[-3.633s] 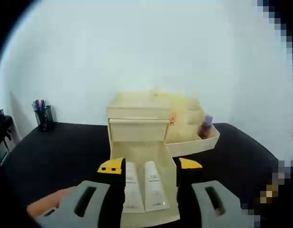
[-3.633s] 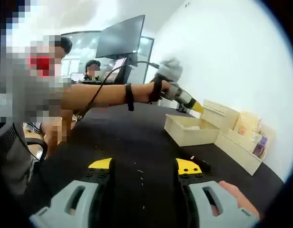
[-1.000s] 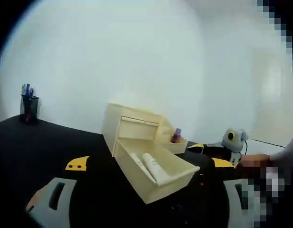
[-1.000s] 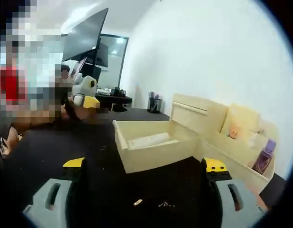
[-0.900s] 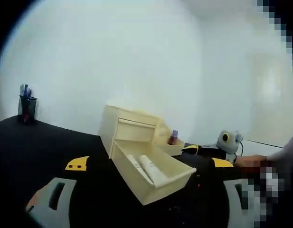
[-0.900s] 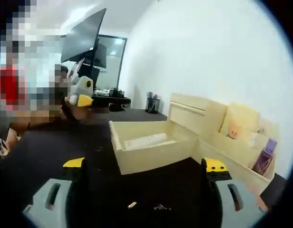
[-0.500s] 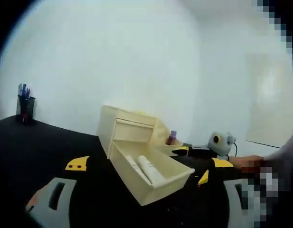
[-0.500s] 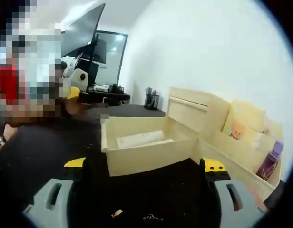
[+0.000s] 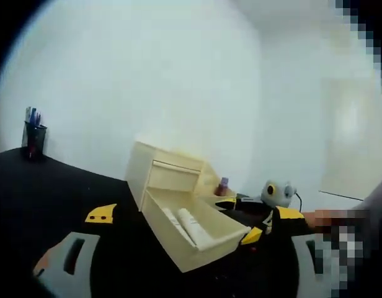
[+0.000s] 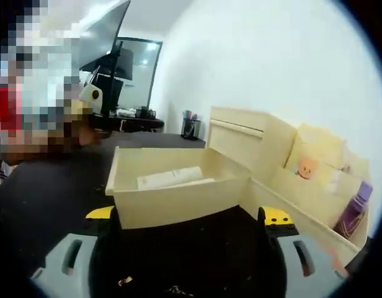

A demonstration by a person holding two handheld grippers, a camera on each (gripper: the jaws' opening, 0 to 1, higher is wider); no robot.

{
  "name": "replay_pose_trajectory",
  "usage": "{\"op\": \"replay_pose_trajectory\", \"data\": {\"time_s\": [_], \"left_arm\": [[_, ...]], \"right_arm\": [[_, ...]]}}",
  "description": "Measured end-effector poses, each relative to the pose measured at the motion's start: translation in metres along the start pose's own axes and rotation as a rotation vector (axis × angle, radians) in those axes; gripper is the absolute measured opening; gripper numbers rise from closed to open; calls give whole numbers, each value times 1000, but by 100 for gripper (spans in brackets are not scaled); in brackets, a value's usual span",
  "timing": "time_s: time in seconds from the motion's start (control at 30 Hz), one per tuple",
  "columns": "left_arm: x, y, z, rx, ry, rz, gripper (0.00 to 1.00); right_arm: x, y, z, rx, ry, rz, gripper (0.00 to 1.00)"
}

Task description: Open the drawer, pick up the cosmetic bottles from the table one by one, place them into the drawer, release the gripper, close the drawer, and move the gripper away

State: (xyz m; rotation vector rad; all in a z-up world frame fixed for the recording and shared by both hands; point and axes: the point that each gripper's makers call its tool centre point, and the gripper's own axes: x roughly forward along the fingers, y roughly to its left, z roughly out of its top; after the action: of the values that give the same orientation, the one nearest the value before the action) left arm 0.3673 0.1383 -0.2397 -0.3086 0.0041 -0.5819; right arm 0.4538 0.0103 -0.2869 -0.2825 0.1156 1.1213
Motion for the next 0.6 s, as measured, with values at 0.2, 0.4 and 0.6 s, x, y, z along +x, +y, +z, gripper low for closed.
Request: {"op": "replay_pose_trajectory", "data": {"time_s": [0.2, 0.4, 0.6], "left_arm": [[0, 21, 12, -4, 4, 5, 96], [3, 31, 14, 10, 21, 8, 96], [3, 37, 19, 8, 19, 11, 95]], "right_arm": [[2, -1, 2, -17, -2, -5, 90], [2, -4, 7, -70, -15, -27, 84], [2, -4, 8, -85, -16, -43, 84]]}}
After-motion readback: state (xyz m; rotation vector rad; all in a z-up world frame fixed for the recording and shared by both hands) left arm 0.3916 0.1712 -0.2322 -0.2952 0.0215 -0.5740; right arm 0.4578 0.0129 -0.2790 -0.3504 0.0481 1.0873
